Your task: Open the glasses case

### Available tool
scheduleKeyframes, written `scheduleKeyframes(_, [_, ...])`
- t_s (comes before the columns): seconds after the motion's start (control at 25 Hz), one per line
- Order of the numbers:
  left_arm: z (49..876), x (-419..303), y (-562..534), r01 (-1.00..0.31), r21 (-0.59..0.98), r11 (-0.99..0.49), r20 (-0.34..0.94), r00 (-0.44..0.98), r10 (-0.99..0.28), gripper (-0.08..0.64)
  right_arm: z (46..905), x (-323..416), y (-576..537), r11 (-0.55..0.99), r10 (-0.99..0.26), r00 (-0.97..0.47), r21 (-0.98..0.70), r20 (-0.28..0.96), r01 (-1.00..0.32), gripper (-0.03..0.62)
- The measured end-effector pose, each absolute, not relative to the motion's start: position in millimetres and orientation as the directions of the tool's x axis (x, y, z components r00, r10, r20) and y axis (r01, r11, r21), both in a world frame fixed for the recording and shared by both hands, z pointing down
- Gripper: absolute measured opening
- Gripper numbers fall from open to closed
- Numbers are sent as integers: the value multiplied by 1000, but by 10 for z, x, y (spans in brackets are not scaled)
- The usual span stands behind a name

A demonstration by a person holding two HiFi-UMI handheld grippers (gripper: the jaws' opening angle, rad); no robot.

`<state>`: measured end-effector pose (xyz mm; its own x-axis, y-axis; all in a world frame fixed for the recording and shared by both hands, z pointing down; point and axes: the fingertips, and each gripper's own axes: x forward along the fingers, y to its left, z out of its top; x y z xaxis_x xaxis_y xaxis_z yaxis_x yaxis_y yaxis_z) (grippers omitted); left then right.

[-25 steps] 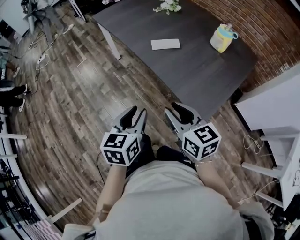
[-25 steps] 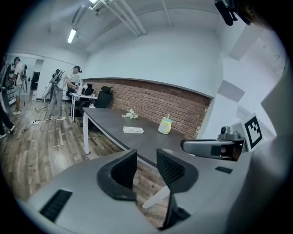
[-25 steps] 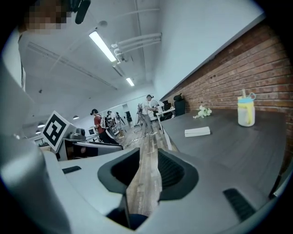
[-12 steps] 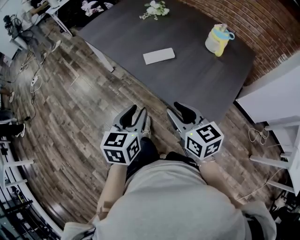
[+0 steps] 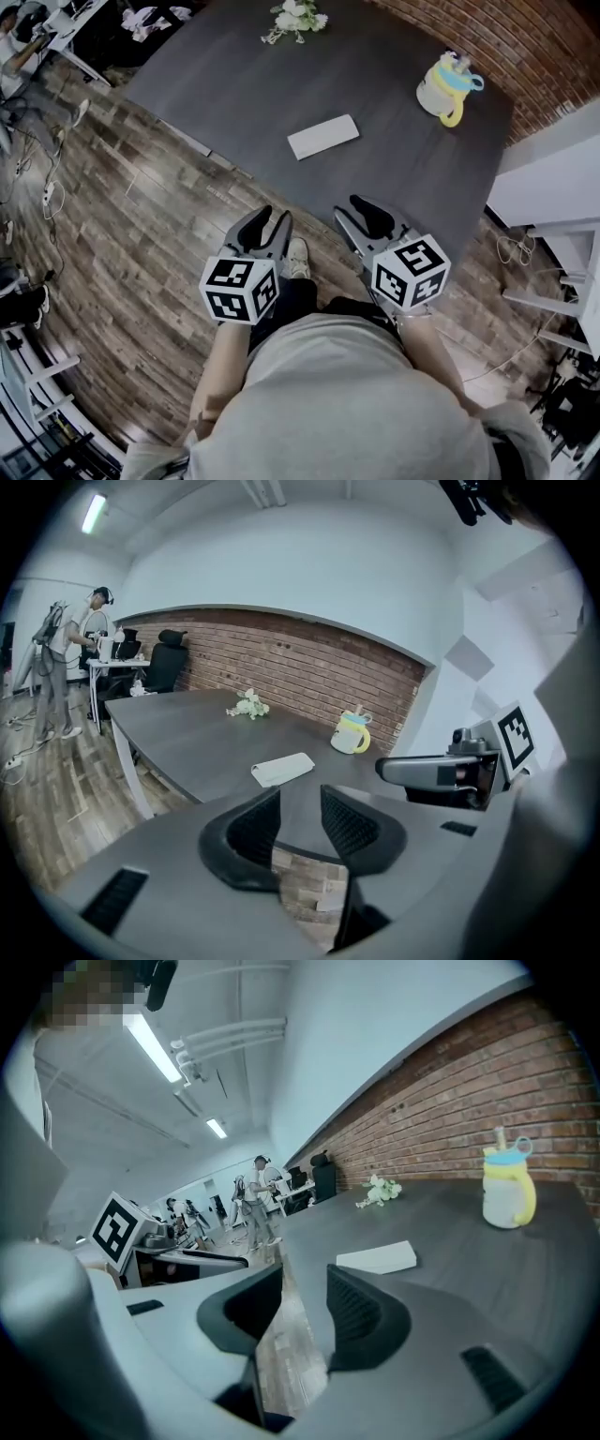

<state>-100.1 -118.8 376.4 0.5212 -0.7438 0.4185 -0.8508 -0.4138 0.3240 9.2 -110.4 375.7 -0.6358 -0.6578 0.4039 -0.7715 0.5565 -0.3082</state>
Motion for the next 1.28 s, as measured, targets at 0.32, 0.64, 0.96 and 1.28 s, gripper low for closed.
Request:
scheduleKeyframes(0.32, [3908, -1178, -1811, -796, 343, -499, 428, 605, -671, 129, 3872, -76, -1683, 475, -705, -560, -296, 435, -829, 144])
scheduleKeyframes(0.64, [4014, -1100, -2075, -750, 352, -560, 431, 661, -614, 129, 3985, -58, -1851, 426, -714, -510, -281, 479, -860, 147])
scheduleKeyframes(0.96, [4161, -961, -2098, -751, 367, -550, 441, 661, -608, 129, 4049, 283, -1947, 393, -729, -447, -216, 519, -894, 149])
scheduleKeyframes(1.28, [4266, -854, -2334, -779, 275, -563, 489, 618, -616, 154, 4163, 539, -2300, 505, -674, -430, -50, 601, -862, 172])
